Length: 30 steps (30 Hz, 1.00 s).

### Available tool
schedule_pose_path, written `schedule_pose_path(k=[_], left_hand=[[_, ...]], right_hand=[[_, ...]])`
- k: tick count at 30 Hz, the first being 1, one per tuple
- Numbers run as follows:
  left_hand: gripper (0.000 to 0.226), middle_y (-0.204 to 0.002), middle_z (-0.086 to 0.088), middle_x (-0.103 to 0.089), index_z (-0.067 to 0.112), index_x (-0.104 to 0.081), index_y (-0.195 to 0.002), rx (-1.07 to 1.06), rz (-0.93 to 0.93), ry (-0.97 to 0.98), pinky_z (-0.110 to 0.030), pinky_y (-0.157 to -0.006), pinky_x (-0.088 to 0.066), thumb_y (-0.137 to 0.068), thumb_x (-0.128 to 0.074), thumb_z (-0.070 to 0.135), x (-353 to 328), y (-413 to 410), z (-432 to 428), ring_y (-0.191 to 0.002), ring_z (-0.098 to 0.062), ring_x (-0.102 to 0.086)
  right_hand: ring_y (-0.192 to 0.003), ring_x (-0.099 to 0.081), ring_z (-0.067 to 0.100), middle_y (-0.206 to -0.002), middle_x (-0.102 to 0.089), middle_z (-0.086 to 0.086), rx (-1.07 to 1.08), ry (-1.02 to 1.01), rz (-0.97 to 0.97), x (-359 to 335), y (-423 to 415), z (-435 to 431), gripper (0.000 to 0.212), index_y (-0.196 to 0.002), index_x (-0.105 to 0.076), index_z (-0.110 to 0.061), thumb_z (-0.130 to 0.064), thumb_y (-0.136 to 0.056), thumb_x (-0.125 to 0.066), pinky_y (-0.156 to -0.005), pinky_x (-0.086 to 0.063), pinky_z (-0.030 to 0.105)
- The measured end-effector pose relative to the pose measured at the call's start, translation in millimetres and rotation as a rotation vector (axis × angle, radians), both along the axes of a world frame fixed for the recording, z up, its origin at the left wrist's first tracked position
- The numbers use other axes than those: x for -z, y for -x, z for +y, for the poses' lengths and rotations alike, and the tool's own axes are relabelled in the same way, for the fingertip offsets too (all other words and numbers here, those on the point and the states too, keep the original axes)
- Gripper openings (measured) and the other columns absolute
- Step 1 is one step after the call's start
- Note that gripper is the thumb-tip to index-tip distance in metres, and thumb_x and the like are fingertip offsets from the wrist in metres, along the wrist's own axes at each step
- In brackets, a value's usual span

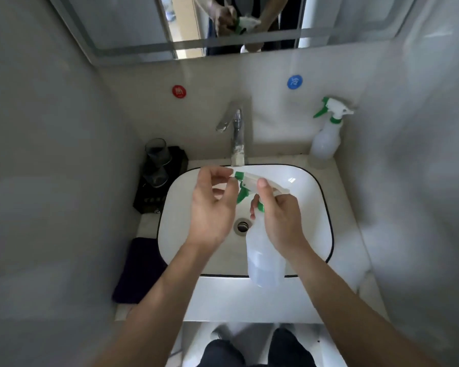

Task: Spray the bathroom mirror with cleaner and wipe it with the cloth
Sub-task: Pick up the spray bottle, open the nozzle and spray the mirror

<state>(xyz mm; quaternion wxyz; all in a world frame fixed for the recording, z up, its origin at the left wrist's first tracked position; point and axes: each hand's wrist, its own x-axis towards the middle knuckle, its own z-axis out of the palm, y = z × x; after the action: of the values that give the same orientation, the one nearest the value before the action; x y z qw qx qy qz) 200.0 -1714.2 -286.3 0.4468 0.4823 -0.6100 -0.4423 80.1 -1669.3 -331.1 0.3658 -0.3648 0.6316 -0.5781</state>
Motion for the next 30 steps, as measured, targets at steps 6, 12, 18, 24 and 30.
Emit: schedule_pose_path(k=[6, 12, 18, 24, 30], left_hand=[[0.021, -0.067, 0.01, -0.066, 0.011, -0.071, -0.097, 0.058, 0.161, -0.117, -0.015, -0.06, -0.048, -0.101, -0.055, -0.003, -4, 9, -5, -0.059, -0.004, -0.057], [0.016, -0.073, -0.005, -0.059, 0.006, -0.067, -0.1, 0.061, 0.246, -0.217, -0.022, -0.059, -0.042, -0.102, -0.053, -0.002, -4, 11, -7, -0.062, -0.014, -0.049], [0.016, -0.069, -0.002, -0.061, 0.008, -0.07, -0.099, 0.044, 0.285, -0.257, -0.026, -0.064, -0.042, -0.101, -0.056, -0.001, -3, 12, -7, -0.063, -0.016, -0.047], [0.01, -0.08, -0.007, -0.07, 0.006, -0.07, -0.103, 0.107, 0.225, -0.308, -0.024, -0.07, -0.052, -0.099, -0.062, 0.004, -5, 7, -19, -0.065, -0.013, -0.062], [0.008, -0.082, -0.004, -0.076, 0.007, -0.073, -0.102, 0.141, 0.189, -0.307, -0.02, -0.071, -0.057, -0.097, -0.067, 0.011, -1, 3, -29, -0.071, -0.011, -0.072]], right_hand=[[-0.048, -0.058, 0.015, -0.048, -0.059, 0.008, 0.041, 0.03, 0.013, 8, 1, -8, 0.071, -0.047, -0.052, -0.009, -0.063, -0.093, -0.048, -0.056, -0.044, 0.017], [-0.05, -0.063, 0.014, -0.048, -0.062, 0.003, 0.083, 0.042, 0.073, 16, -1, -11, 0.068, -0.049, -0.055, -0.015, -0.07, -0.089, -0.047, -0.056, -0.047, 0.018], [-0.049, -0.063, 0.011, -0.049, -0.063, 0.002, 0.096, 0.043, 0.101, 20, 1, -12, 0.068, -0.053, -0.059, -0.015, -0.071, -0.089, -0.045, -0.054, -0.044, 0.013], [-0.049, -0.065, 0.015, -0.047, -0.061, -0.002, 0.109, 0.027, 0.107, 19, 2, -18, 0.061, -0.051, -0.059, -0.025, -0.068, -0.092, -0.047, -0.059, -0.051, 0.027], [-0.049, -0.064, 0.014, -0.047, -0.062, 0.003, 0.139, 0.01, 0.134, 18, 2, -20, 0.069, -0.047, -0.056, -0.018, -0.07, -0.091, -0.046, -0.058, -0.045, 0.017]])
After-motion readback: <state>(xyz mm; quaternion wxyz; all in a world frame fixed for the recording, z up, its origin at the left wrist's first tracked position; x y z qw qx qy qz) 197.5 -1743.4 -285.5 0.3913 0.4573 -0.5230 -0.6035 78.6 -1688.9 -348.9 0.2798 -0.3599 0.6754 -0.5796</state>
